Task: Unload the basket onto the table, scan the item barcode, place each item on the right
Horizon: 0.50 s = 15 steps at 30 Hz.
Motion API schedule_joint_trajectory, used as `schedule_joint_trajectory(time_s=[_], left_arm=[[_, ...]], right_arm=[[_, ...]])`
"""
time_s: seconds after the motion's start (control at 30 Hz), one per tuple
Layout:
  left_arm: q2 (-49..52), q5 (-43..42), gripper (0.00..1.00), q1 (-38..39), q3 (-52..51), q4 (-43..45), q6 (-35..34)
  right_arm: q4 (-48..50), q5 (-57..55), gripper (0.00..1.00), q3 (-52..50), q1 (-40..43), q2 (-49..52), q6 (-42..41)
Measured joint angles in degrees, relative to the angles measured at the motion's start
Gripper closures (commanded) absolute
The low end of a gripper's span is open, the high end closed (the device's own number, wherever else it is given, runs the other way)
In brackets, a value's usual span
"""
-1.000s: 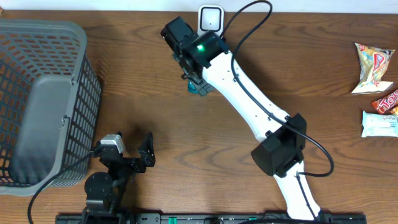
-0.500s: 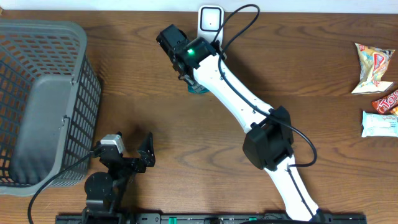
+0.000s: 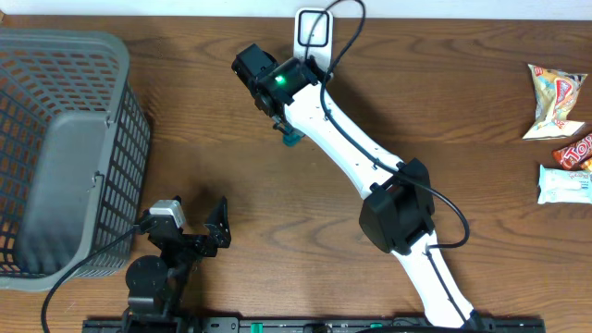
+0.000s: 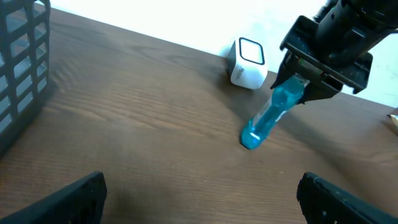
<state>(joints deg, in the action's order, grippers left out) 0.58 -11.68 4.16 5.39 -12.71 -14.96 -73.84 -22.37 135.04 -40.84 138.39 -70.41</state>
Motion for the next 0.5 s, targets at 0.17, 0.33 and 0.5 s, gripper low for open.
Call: schedule_joint_trajectory(time_s=[0.17, 0.33, 0.5], left_arm=[[0.0, 0.0, 0.02, 0.0, 0.0, 0.0, 0.0], [0.0, 0.0, 0.02, 0.0, 0.0, 0.0, 0.0], [0.0, 0.0, 0.02, 0.0, 0.0, 0.0, 0.0]], right_arm=[[-0.5, 0.0, 0.73, 0.0, 0.0, 0.0, 25.5], [-3.1, 1.1, 0.66, 0.0, 0.0, 0.0, 50.1], [-2.1, 5.2, 0.68, 0.0, 0.1, -0.2, 65.4]])
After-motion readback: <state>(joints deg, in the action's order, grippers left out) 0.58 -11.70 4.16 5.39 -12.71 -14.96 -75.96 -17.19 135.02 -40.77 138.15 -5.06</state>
